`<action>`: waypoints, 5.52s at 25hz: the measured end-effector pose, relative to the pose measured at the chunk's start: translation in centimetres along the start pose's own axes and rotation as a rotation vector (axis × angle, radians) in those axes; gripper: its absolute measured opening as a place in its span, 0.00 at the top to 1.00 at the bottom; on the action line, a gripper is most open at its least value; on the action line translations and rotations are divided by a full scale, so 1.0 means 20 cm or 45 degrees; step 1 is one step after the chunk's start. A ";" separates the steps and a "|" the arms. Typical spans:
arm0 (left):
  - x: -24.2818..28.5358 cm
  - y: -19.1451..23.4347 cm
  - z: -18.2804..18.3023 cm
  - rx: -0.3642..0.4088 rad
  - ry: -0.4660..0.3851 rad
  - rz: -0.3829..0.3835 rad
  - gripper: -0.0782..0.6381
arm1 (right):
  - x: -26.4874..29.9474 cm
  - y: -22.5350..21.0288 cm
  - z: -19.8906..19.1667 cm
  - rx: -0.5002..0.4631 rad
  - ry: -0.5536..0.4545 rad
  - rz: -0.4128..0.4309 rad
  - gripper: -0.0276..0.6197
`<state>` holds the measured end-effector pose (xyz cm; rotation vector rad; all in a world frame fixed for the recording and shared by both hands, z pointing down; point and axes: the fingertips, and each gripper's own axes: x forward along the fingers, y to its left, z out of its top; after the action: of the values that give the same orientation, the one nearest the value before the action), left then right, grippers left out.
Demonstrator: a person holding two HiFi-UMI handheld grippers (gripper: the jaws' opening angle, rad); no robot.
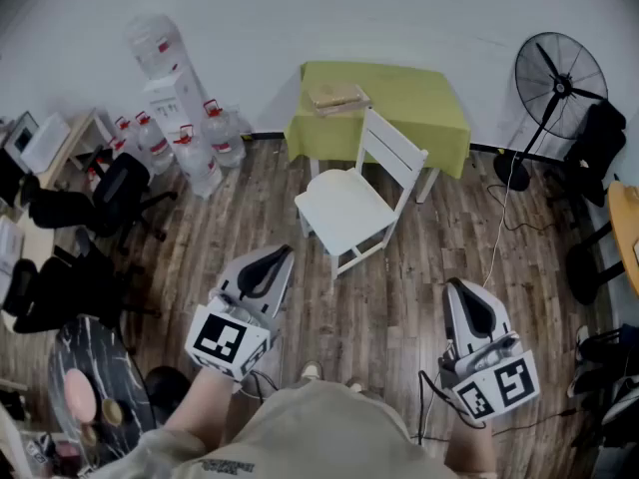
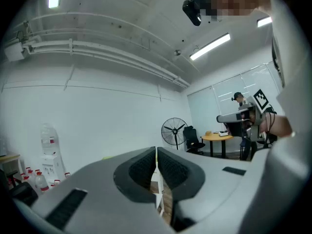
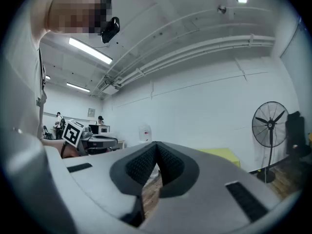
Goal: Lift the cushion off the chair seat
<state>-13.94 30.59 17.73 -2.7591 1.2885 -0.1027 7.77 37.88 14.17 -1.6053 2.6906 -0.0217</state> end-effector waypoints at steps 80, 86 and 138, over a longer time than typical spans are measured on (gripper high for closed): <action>1.88 1.56 -1.34 -0.453 0.598 0.100 0.51 | 2.33 -1.43 -1.37 0.344 0.669 -0.203 0.50; 2.08 1.64 -1.63 -0.510 0.707 0.074 0.51 | 2.49 -1.57 -1.73 0.432 0.793 -0.231 0.50; 2.53 1.38 -4.14 -0.975 1.314 0.422 0.46 | 3.04 -2.05 -4.06 0.402 1.272 -0.077 0.54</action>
<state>-10.82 -30.66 97.78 -3.0664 2.3955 -1.4299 13.80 -34.44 96.05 -1.8743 2.9438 -1.5328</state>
